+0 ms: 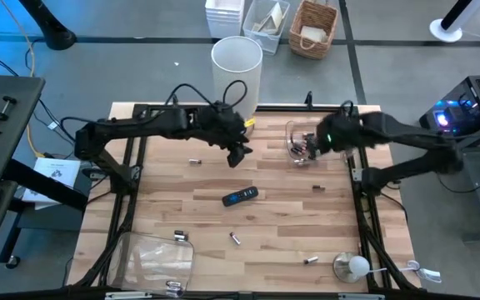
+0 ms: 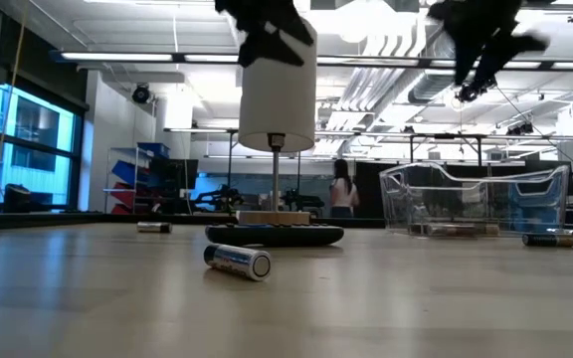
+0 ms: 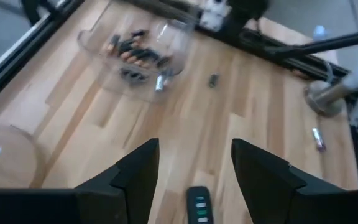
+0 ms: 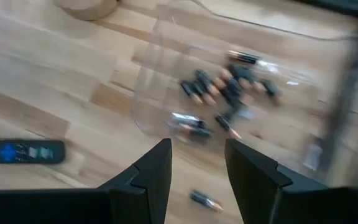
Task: Sort batteries
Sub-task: Put the silver battery into the bottom transparent bin
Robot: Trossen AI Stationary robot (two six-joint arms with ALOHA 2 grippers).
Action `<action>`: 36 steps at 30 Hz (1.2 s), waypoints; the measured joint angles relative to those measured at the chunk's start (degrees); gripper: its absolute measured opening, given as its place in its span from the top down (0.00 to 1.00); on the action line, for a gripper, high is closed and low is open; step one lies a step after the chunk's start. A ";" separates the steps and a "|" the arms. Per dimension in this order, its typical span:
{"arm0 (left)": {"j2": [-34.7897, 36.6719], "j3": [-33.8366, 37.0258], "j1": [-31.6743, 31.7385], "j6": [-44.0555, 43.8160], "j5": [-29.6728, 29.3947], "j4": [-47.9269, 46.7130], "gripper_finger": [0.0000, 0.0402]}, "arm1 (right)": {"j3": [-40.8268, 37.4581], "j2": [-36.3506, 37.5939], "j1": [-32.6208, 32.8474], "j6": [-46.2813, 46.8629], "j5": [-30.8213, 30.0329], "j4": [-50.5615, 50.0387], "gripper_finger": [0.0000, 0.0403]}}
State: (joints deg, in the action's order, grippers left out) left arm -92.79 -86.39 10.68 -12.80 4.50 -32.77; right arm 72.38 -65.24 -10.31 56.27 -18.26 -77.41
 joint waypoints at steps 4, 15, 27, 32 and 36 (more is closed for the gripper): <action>2.50 0.00 -2.13 0.86 0.12 0.56 0.52 | -7.39 -0.99 -13.73 -11.70 12.27 13.08 0.64; 12.28 0.00 -9.71 -2.19 -2.97 -2.04 0.52 | -25.89 -12.61 -28.60 -22.71 31.20 31.43 0.64; 14.73 -0.04 -13.49 -5.14 -10.23 -5.28 0.52 | -28.00 -20.83 -25.83 -50.58 29.68 42.69 0.64; 14.73 -0.04 -13.49 -6.05 -11.42 -8.39 0.52 | -27.76 -23.77 -24.43 -62.11 30.97 41.44 0.64; 14.73 -0.04 -13.46 -6.14 -13.83 -9.37 0.52 | -27.78 -25.43 -24.48 -67.54 33.24 41.39 0.64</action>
State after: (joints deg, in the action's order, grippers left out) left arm -78.06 -86.43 -2.77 -18.95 -9.34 -42.14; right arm 44.60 -90.67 -34.80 -11.27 14.98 -36.03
